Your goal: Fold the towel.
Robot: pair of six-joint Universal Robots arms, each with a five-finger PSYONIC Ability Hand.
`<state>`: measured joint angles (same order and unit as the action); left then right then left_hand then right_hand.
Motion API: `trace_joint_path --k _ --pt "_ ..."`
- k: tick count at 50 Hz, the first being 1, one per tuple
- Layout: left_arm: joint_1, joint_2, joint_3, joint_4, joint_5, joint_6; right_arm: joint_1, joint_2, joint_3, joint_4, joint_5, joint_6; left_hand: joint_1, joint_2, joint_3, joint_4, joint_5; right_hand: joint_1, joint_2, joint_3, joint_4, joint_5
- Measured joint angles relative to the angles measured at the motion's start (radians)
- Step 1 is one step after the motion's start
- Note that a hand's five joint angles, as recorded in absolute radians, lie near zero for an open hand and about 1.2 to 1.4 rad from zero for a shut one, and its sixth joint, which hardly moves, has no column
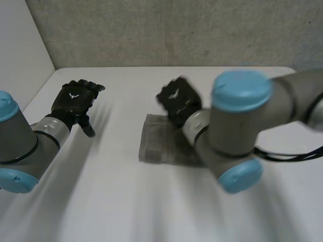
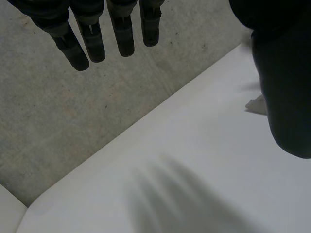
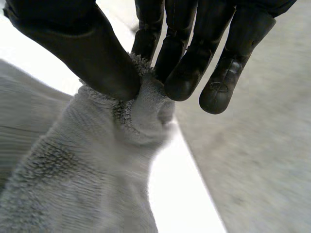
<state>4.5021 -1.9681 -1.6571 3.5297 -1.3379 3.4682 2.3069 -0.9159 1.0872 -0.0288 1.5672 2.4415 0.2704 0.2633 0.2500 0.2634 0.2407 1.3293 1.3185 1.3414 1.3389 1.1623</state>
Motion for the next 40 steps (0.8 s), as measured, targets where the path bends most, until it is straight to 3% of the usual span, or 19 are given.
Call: trace_joint_path --k 2,10,17,26,35,40 --pt "0.0 0.0 0.0 0.0 0.0 0.0 0.025 0.025 0.003 -0.001 0.001 -0.01 0.0 0.0 0.0 0.0 0.0 -0.113 -0.108 -0.108 -0.109 -0.11" --pt "0.0 -0.001 -0.001 0.0 0.002 0.0 0.061 0.069 0.025 0.001 0.016 -0.04 0.0 0.0 0.0 0.0 0.0 -1.044 -1.039 -1.052 -1.053 -1.085" --pt "0.0 -0.002 -0.001 0.0 0.002 0.0 0.01 -0.041 0.083 0.002 0.036 0.016 0.0 0.0 0.0 0.0 0.0 -1.095 -1.076 -1.102 -1.088 -1.099" --pt "-0.002 -0.002 -0.002 0.0 0.003 0.0 -0.197 -0.187 0.309 0.05 0.033 0.128 0.0 0.0 0.0 0.0 0.0 -1.099 -1.076 -1.102 -1.089 -1.099" --pt "-0.011 -0.002 -0.007 0.0 0.003 0.0 -0.376 -0.19 0.539 -0.049 -0.025 0.122 0.0 0.0 0.0 0.0 -0.001 -0.823 -0.807 -0.828 -0.824 -0.814" --pt "-0.014 -0.002 -0.012 0.001 0.004 0.001 -0.417 -0.182 0.578 -0.111 -0.038 0.118 0.0 0.0 0.0 0.0 -0.001 -0.7 -0.692 -0.715 -0.717 -0.709"
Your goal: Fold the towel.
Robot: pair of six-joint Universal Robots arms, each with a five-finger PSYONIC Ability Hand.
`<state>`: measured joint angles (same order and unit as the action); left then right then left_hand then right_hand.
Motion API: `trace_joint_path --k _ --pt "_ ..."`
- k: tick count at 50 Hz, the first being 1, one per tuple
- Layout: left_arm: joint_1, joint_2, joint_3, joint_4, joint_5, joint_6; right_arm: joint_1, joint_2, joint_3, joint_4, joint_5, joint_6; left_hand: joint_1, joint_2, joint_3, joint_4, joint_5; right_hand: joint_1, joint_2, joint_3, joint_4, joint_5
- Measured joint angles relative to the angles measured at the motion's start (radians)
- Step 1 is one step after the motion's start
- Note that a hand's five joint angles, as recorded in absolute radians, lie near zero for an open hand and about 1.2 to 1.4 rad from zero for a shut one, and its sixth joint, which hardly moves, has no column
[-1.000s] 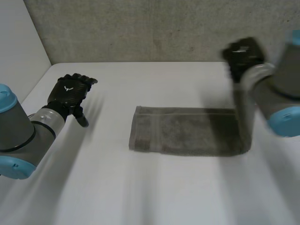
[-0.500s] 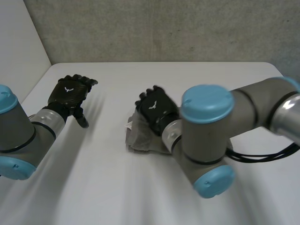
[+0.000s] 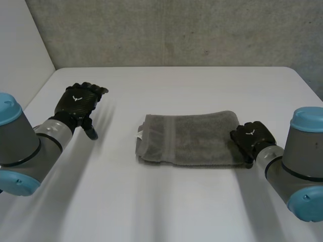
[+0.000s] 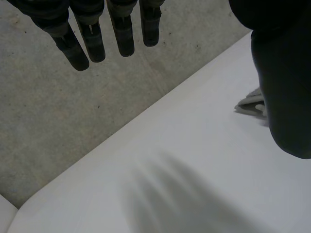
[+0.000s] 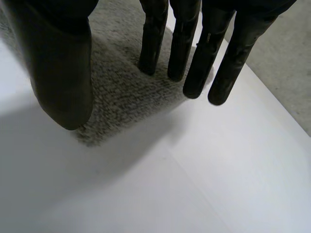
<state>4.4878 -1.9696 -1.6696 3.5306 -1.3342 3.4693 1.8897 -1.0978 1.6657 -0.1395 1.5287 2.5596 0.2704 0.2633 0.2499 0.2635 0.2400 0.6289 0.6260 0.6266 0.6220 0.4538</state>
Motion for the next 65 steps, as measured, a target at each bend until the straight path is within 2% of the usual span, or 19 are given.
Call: trace_joint_path --k 4,7,10,25,32,35,41,43,44,46,48,49,59,65 --pt "-0.001 0.0 -0.002 0.0 0.0 0.0 -0.009 0.008 0.0 -0.021 0.001 -0.001 0.0 0.0 0.0 0.0 0.0 0.163 0.165 0.153 0.157 0.148" --pt "-0.001 0.0 -0.003 0.001 0.0 0.001 -0.008 0.023 -0.009 -0.024 0.003 -0.001 0.0 0.0 0.0 0.0 0.0 0.514 0.514 0.502 0.509 0.499" --pt "-0.001 0.0 -0.003 0.001 0.0 0.001 -0.005 0.037 -0.017 -0.023 0.005 0.001 0.0 0.0 0.0 0.0 0.0 0.644 0.694 0.69 0.696 0.695" --pt "0.002 0.03 0.005 -0.001 -0.003 -0.002 0.029 0.026 -0.092 -0.006 -0.001 0.01 0.0 0.0 0.0 0.0 -0.001 0.721 0.702 0.709 0.716 0.72" --pt "-0.002 0.066 0.016 -0.003 -0.006 -0.017 0.171 0.014 -0.27 0.052 0.001 0.011 0.0 0.0 0.0 0.0 -0.001 0.725 0.703 0.713 0.716 0.72" --pt "-0.005 0.084 0.013 -0.005 -0.007 -0.037 0.236 0.035 -0.37 0.141 0.003 0.02 0.0 0.0 0.0 0.0 -0.001 0.725 0.703 0.713 0.716 0.72" --pt "-0.007 0.103 0.001 -0.007 -0.004 -0.062 0.263 0.063 -0.41 0.226 0.009 0.029 0.0 0.0 0.0 0.0 -0.001 0.725 0.703 0.713 0.716 0.72" --pt "-0.007 0.104 -0.001 -0.007 -0.003 -0.066 0.261 0.066 -0.397 0.233 0.012 0.03 0.0 0.0 0.0 0.0 -0.001 0.677 0.659 0.669 0.683 0.685" --pt "-0.007 0.105 -0.003 -0.007 -0.003 -0.067 0.258 0.067 -0.385 0.234 0.015 0.031 0.0 0.0 0.0 0.0 -0.001 0.576 0.577 0.587 0.589 0.584" --pt "-0.007 0.104 -0.004 -0.007 -0.002 -0.068 0.24 0.06 -0.342 0.22 0.02 0.037 0.0 0.0 0.0 0.0 -0.001 0.247 0.238 0.253 0.258 0.237" --pt "-0.008 0.102 -0.005 -0.007 -0.002 -0.069 0.216 0.046 -0.296 0.197 0.024 0.045 0.0 0.0 0.0 0.0 -0.001 0.015 0.009 0.019 0.033 0.007" --pt "-0.008 0.1 -0.005 -0.007 -0.002 -0.068 0.198 0.033 -0.263 0.179 0.026 0.05 0.0 0.0 0.0 0.0 -0.001 -0.028 -0.029 -0.025 -0.022 -0.049" --pt "-0.01 0.094 -0.015 -0.002 0.002 -0.067 0.038 -0.097 0.061 -0.041 -0.011 0.066 0.0 0.0 0.0 0.0 -0.001 -0.055 -0.043 -0.048 -0.043 -0.078" --pt "-0.011 0.093 -0.017 -0.001 0.003 -0.066 -0.02 -0.109 0.158 -0.105 -0.043 0.063 0.0 0.0 0.0 0.0 -0.001 -0.044 -0.037 -0.041 -0.036 -0.05"
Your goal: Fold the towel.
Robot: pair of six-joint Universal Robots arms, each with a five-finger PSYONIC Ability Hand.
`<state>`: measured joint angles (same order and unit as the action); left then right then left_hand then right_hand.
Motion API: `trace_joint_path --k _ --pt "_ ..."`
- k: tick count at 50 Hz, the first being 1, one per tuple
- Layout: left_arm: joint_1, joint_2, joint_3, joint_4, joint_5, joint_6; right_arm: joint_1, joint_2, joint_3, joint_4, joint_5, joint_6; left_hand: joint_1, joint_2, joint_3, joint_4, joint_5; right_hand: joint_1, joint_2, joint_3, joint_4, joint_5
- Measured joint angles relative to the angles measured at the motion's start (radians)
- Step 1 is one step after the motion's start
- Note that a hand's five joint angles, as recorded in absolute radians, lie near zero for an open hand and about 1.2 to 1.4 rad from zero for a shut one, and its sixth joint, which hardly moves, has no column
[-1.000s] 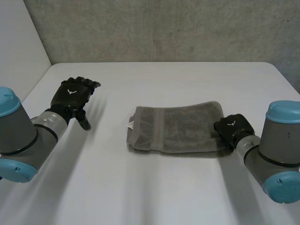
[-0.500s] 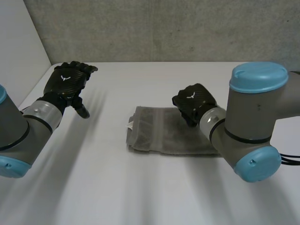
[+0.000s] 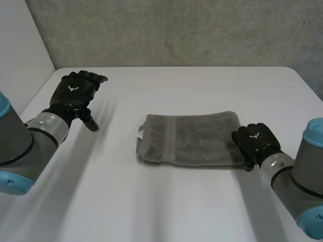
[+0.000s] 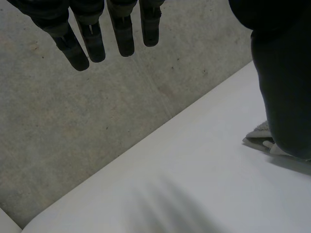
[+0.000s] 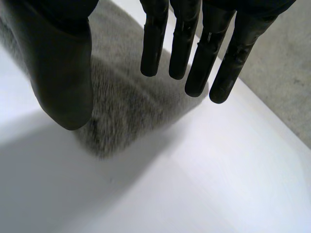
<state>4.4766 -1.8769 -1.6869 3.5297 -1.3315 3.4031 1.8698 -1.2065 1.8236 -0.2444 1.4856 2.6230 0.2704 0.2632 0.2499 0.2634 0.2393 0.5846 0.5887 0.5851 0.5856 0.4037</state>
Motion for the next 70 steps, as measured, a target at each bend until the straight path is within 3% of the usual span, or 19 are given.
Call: trace_joint_path --k 6,9,12,14,25,33,37,42,45,54,59,70 --pt "-0.002 -0.004 -0.001 0.0 0.0 0.001 -0.037 0.014 0.024 -0.031 -0.028 -0.002 0.0 0.0 0.0 0.0 0.0 0.158 0.148 0.15 0.15 0.164" --pt "-0.002 -0.007 -0.001 0.0 0.0 0.0 -0.042 0.032 0.016 -0.038 -0.033 -0.003 0.0 0.0 0.0 0.0 0.0 0.33 0.323 0.322 0.321 0.33" --pt "-0.002 -0.009 -0.001 0.0 0.0 0.0 -0.044 0.05 0.001 -0.04 -0.033 -0.004 0.0 0.0 0.0 0.0 0.0 0.678 0.694 0.686 0.686 0.7" --pt "-0.001 -0.009 0.0 0.0 0.0 0.0 -0.045 0.057 -0.008 -0.04 -0.032 -0.004 0.0 0.0 0.0 0.0 0.0 0.733 0.742 0.747 0.748 0.768" --pt "-0.005 -0.003 0.01 0.0 -0.003 -0.002 -0.011 0.038 -0.097 -0.022 -0.029 -0.003 0.0 0.0 0.0 0.0 0.0 0.764 0.742 0.753 0.754 0.776" --pt "-0.021 0.02 0.026 -0.004 -0.009 -0.005 0.193 0.042 -0.316 0.058 -0.007 0.01 0.0 0.0 0.0 0.0 0.0 0.766 0.742 0.753 0.754 0.776" --pt "-0.024 0.034 0.019 -0.008 -0.011 -0.01 0.249 0.065 -0.38 0.135 0.026 0.033 0.0 0.0 0.0 0.0 0.0 0.532 0.52 0.53 0.539 0.544" --pt "-0.024 0.048 -0.011 -0.006 -0.007 -0.025 0.23 0.052 -0.328 0.155 0.046 0.074 0.0 0.0 0.0 0.0 0.0 -0.014 -0.02 -0.013 -0.013 -0.028" --pt "-0.024 0.048 -0.02 -0.003 -0.005 -0.031 0.164 0.027 -0.256 0.129 0.032 0.082 0.0 0.0 0.0 0.0 0.0 -0.084 -0.082 -0.08 -0.079 -0.102" --pt "-0.041 0.036 -0.021 0.0 -0.003 -0.036 -0.117 -0.054 0.038 0.022 -0.133 0.056 0.0 0.0 0.0 0.0 0.0 -0.103 -0.091 -0.098 -0.095 -0.128" --pt "-0.05 0.031 -0.021 0.0 -0.004 -0.035 -0.152 -0.06 0.113 -0.024 -0.183 0.046 0.0 0.0 0.0 0.0 0.0 -0.102 -0.091 -0.098 -0.095 -0.108" --pt "-0.051 0.027 -0.026 0.002 -0.004 -0.035 -0.142 -0.05 0.13 -0.083 -0.196 0.05 0.0 0.0 0.0 0.0 0.0 -0.04 -0.057 -0.047 -0.048 -0.029"
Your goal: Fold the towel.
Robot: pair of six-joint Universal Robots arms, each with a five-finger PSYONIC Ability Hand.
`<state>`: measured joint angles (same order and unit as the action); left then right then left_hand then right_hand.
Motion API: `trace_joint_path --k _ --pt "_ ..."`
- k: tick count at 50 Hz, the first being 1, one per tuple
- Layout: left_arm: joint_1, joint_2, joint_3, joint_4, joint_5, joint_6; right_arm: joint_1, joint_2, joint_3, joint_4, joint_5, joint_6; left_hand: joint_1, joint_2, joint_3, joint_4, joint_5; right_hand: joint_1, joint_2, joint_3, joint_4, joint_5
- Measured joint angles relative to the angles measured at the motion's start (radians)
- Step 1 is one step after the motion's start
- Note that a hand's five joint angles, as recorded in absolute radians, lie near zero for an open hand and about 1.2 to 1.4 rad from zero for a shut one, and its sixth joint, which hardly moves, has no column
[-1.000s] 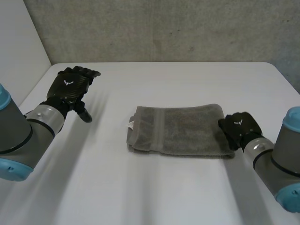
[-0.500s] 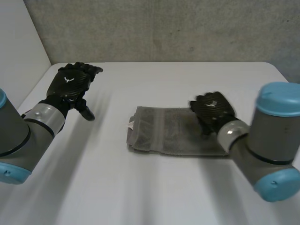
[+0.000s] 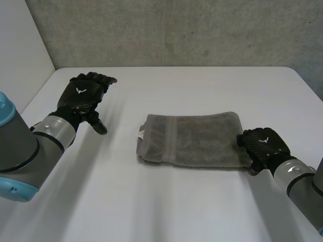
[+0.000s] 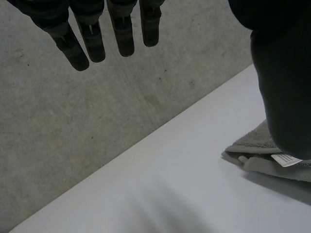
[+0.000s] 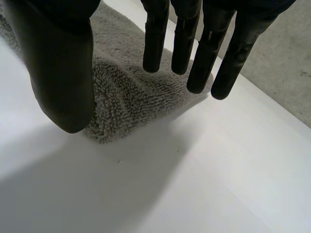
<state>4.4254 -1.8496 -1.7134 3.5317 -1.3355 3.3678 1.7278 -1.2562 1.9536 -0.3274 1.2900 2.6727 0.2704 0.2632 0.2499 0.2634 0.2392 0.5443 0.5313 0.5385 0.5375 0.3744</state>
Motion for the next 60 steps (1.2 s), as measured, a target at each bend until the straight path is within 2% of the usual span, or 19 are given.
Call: trace_joint_path --k 3,6,12,25,29,31,33,41,44,54,60 --pt "0.0 -0.001 0.0 0.001 0.0 0.0 0.001 0.004 -0.002 -0.009 0.002 0.0 0.0 0.0 0.0 0.0 0.0 0.031 0.033 0.031 0.031 0.029" --pt "0.0 -0.003 -0.001 0.003 0.0 0.0 0.001 0.02 -0.007 -0.021 0.003 -0.001 0.0 0.0 0.0 0.0 0.0 0.191 0.199 0.192 0.193 0.186" --pt "0.001 -0.007 -0.003 0.006 0.001 0.001 0.001 0.061 -0.024 -0.037 0.007 -0.002 0.0 0.0 0.0 0.0 0.0 0.343 0.355 0.345 0.346 0.331" --pt "0.002 -0.007 -0.004 0.006 0.001 0.001 0.011 0.104 -0.055 -0.039 0.014 -0.002 0.0 0.0 0.0 0.0 0.0 0.362 0.378 0.367 0.369 0.357" --pt "0.002 -0.007 -0.004 0.006 0.001 0.001 0.014 0.113 -0.065 -0.039 0.015 -0.002 0.0 0.0 0.0 0.0 0.0 0.434 0.439 0.435 0.436 0.414" --pt "0.002 -0.007 -0.005 0.006 0.001 0.001 0.015 0.121 -0.074 -0.039 0.016 -0.002 0.0 0.0 0.0 0.0 0.0 0.68 0.688 0.677 0.681 0.663" --pt "0.003 -0.007 -0.005 0.006 0.001 0.001 0.015 0.127 -0.084 -0.038 0.019 -0.002 0.0 0.0 0.0 0.0 0.0 0.745 0.794 0.782 0.786 0.767" --pt "0.006 -0.003 0.001 0.005 -0.001 0.0 0.038 0.131 -0.167 -0.014 0.062 0.006 0.0 0.0 0.0 0.0 0.0 0.749 0.8 0.799 0.801 0.783" --pt "0.006 0.002 0.01 0.004 -0.002 0.0 0.089 0.128 -0.229 0.019 0.093 0.01 0.0 0.0 0.0 0.0 0.0 0.755 0.8 0.799 0.801 0.784" --pt "0.005 0.024 0.056 -0.001 -0.008 -0.025 0.384 0.142 -0.544 0.176 0.185 0.016 0.0 0.0 0.0 0.0 0.001 0.766 0.8 0.799 0.801 0.789" --pt "-0.001 0.028 0.084 -0.005 -0.01 -0.088 0.594 0.264 -0.764 0.278 0.203 0.013 0.0 0.0 0.0 0.0 0.001 0.813 0.8 0.799 0.801 0.795"
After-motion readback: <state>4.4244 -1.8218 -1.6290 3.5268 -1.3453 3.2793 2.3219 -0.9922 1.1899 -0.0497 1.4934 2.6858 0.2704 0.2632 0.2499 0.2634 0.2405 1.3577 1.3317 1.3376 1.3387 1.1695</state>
